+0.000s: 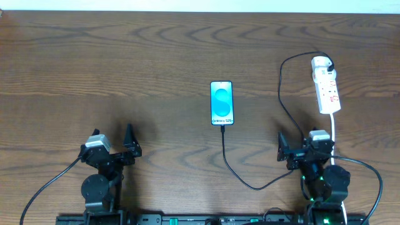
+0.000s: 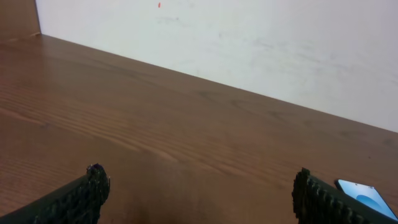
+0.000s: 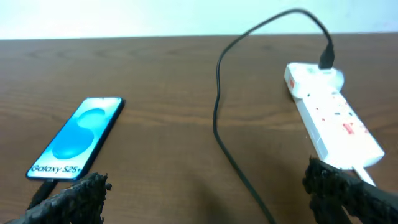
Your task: Plug charger to phone and switch on socket
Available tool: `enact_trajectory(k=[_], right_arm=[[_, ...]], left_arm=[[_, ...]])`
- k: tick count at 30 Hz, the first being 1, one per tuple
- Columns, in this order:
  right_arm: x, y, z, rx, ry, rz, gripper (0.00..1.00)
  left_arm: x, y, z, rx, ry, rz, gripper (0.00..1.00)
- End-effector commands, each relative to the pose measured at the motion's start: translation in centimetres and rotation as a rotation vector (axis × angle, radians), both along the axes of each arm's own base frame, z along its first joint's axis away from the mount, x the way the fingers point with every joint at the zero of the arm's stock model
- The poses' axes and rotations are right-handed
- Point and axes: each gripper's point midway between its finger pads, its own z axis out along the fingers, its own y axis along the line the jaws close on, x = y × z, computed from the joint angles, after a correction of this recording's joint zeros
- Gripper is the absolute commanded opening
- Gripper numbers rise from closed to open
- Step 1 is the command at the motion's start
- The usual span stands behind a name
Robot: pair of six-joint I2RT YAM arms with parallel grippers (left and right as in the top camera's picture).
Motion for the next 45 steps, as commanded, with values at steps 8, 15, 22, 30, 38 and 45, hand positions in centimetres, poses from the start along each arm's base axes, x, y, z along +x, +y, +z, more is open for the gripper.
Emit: enact_trajectory(k=[8,15,22,30,38,45], right_arm=[[-0.1,0.0,1.1,0.008,-0.068,-0.002,0.99],[-0.4,-1.3,3.7,-0.002,-0.18,-0.055,0.99],[-0.5,-2.0,3.8,-0.005,-0.187,-0.083,0.99],[-0.5,-2.5,3.8,-0.002,-0.185,-0.104,0.99],[-0.5,-3.4,3.8,0.042,-0.18,-0.151,0.99],[-0.5,-1.9,3.7,-0.171,-0.199,-0.052,0.99]], left_arm=[[-0.1,0.1,-1.7,-0.001,0.058,0.005,0.96],[-0.1,0.1,-1.7,-0.001,0.058,0.005,0.96],[-0.1,0.1,-1.7,-0.001,0.058,0.005,0.96],[-0.1,0.1,-1.7,-0.001,0.058,0.005,0.96],[-0.1,0.1,-1.7,-0.001,0.057,0.005,0.96],[-0.1,0.1,-1.7,-0.001,0.058,0.005,0.96]])
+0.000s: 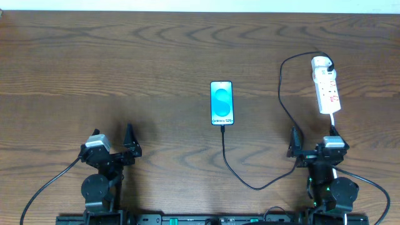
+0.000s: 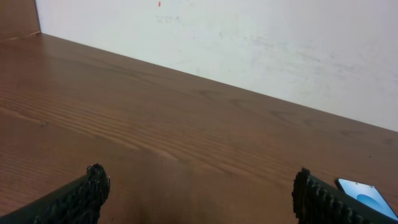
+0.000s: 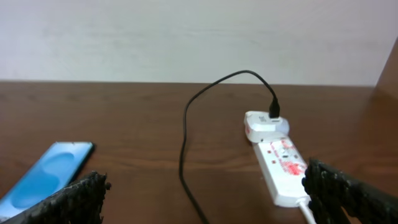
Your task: Plug charger to phone and switch on socket
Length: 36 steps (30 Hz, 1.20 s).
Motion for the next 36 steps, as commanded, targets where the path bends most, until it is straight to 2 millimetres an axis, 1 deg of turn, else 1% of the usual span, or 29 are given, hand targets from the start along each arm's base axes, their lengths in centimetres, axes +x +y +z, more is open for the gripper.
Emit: enact_trajectory(k=[1,10,36], right_arm=[[-0.03,0.6,-0.1,-0.106,-0.006,0.03,0.99],[-0.02,0.33,-0.16,-0.106,-0.003,0.014,0.99],[-0.02,0.34,-0.04,-0.106,-0.008,0.015,0.99]], left_arm=[[-0.11,0.12,-1.66,-0.001,0.055,0.005,0.96],[-0.11,0.12,-1.66,-0.001,0.055,0.005,0.96],[-0.11,0.12,-1.66,-0.001,0.055,0.005,0.96]])
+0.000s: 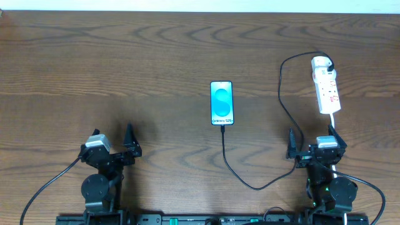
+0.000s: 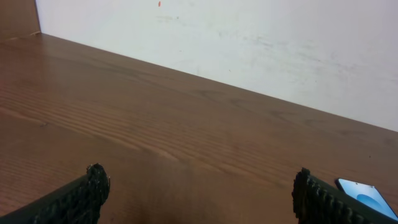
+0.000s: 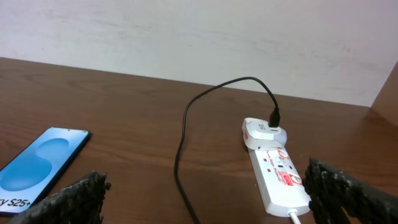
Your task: Plug charger to phone and switch on socket
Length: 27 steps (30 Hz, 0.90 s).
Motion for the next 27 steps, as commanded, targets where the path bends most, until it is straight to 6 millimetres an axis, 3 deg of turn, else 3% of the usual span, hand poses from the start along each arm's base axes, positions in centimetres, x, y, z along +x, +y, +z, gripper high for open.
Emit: enact_trajectory(k=[1,22,27], right_arm=[[-0.02,-0.1,-0.03,-0.015,-0.004,-0.008,0.99],[-0.02,-0.1,-0.03,-0.015,-0.004,-0.008,0.99],[-0.02,-0.1,-0.03,-0.015,-0.004,-0.008,0.99]], left_arm=[[-0.11,0.12,-1.66,-0.001,0.055,0.005,0.96],[-0.11,0.11,-1.61,-0.001,0.052,0.005,0.96],[-0.11,-0.7,-1.12,0.001,0.031,-0.028,0.96]])
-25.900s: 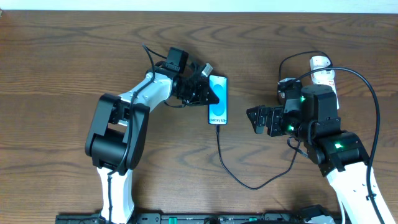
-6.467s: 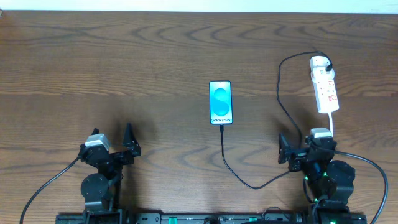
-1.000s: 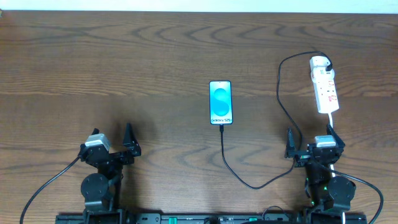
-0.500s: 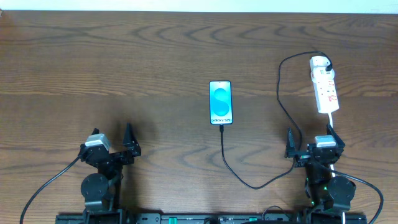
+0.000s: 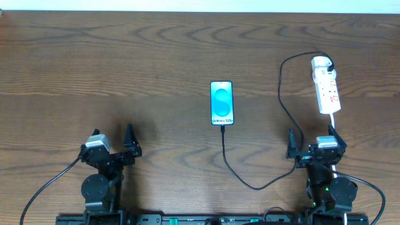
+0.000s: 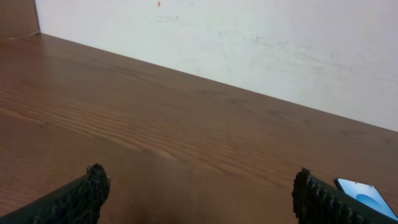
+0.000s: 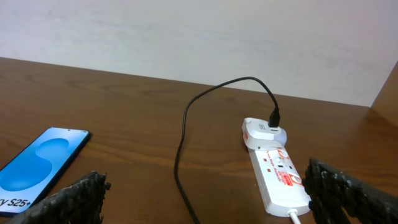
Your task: Plug charger to phone and switch on socket
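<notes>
A phone (image 5: 222,102) with a blue lit screen lies flat mid-table, also in the right wrist view (image 7: 38,158). A black charger cable (image 5: 232,169) runs from its near end, loops right and up to the white adapter (image 5: 320,62) in the white power strip (image 5: 327,90). In the right wrist view the strip (image 7: 278,180) lies ahead to the right. My right gripper (image 5: 310,146) is open near the table's front, below the strip. My left gripper (image 5: 113,145) is open at the front left, holding nothing.
The brown wooden table (image 5: 125,69) stretches to a white wall (image 6: 249,37) at its far edge. The strip's white lead (image 5: 335,134) runs down beside my right arm. Black arm cables trail off both bases at the front.
My right gripper stood close below the power strip, angled toward the phone. Then it was drawn back toward the front edge, facing the strip. It has stayed there, open. The left arm has not moved, and the cable stays in the phone.
</notes>
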Available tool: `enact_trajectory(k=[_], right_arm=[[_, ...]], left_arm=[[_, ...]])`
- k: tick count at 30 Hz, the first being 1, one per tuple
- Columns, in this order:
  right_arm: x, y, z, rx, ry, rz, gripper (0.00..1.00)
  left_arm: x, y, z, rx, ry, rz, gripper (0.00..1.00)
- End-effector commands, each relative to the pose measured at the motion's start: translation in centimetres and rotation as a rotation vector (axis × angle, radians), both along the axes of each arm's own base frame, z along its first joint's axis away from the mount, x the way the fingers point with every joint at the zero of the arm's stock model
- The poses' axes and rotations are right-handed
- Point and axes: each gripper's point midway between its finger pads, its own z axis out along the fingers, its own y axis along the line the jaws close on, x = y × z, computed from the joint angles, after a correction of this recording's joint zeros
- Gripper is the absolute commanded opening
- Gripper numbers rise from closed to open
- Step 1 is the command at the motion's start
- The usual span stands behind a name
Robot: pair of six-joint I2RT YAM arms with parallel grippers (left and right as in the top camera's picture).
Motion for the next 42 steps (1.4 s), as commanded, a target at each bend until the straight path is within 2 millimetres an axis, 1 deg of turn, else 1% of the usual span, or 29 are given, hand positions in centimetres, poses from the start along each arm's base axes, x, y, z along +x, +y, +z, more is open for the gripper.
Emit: enact_trajectory(k=[1,4,9,17,42], right_arm=[[-0.02,-0.11,-0.03,-0.015,-0.004,-0.008,0.99],[-0.02,-0.11,-0.03,-0.015,-0.004,-0.008,0.99],[-0.02,-0.11,-0.04,-0.015,-0.003,-0.008,0.99],[-0.02,-0.11,-0.03,-0.015,-0.004,-0.008,0.99],[-0.02,-0.1,-0.03,-0.015,-0.004,-0.008,0.99]], left_arm=[[-0.11,-0.81,-1.16,0.002,0.033,-0.033,0.96],[-0.11,-1.14,-1.19,0.003,0.033,-0.046,0.96],[-0.14,-0.39,-1.29,0.02,0.038,-0.004,0.96],[-0.14,-0.41,-1.3,0.112,0.043,-0.017,0.96],[-0.14,-0.42,-1.35,0.113,0.046,-0.018,0.96]])
